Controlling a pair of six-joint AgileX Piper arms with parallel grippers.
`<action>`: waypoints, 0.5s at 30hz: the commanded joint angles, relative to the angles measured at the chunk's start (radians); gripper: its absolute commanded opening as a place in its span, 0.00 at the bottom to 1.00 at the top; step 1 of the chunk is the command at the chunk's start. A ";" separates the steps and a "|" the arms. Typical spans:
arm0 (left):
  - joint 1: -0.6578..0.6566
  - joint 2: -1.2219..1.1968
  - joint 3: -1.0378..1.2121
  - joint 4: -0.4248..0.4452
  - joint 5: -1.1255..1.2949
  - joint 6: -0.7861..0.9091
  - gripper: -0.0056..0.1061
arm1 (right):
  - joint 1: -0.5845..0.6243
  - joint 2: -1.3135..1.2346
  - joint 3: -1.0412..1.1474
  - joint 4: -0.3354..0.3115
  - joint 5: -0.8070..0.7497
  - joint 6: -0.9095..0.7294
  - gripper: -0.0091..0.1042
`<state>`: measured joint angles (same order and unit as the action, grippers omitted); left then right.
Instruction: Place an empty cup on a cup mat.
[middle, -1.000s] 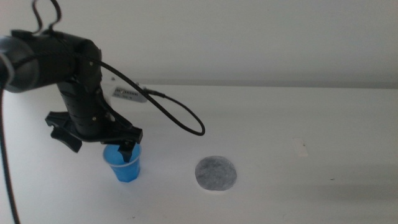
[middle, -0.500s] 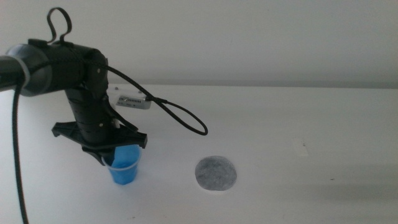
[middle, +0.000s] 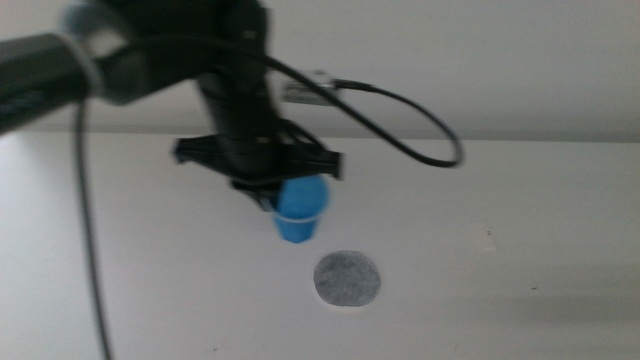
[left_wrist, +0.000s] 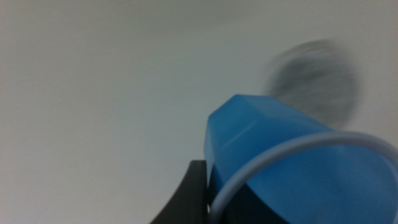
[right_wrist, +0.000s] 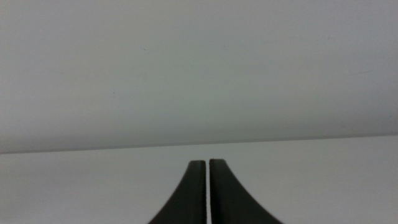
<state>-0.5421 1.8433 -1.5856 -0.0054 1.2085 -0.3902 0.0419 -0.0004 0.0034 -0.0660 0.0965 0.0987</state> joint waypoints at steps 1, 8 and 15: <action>-0.059 0.057 -0.060 -0.009 0.095 -0.033 0.03 | 0.002 -0.036 0.035 -0.010 -0.006 -0.001 0.07; -0.109 0.159 -0.104 -0.028 0.068 -0.044 0.03 | 0.002 -0.036 0.035 -0.010 -0.006 -0.001 0.07; -0.109 0.195 -0.104 -0.066 0.021 -0.037 0.03 | 0.002 -0.036 0.035 -0.010 -0.006 -0.001 0.07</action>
<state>-0.6480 2.0323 -1.6835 -0.0566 1.2143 -0.4235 0.0419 -0.0004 0.0034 -0.0660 0.0965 0.0987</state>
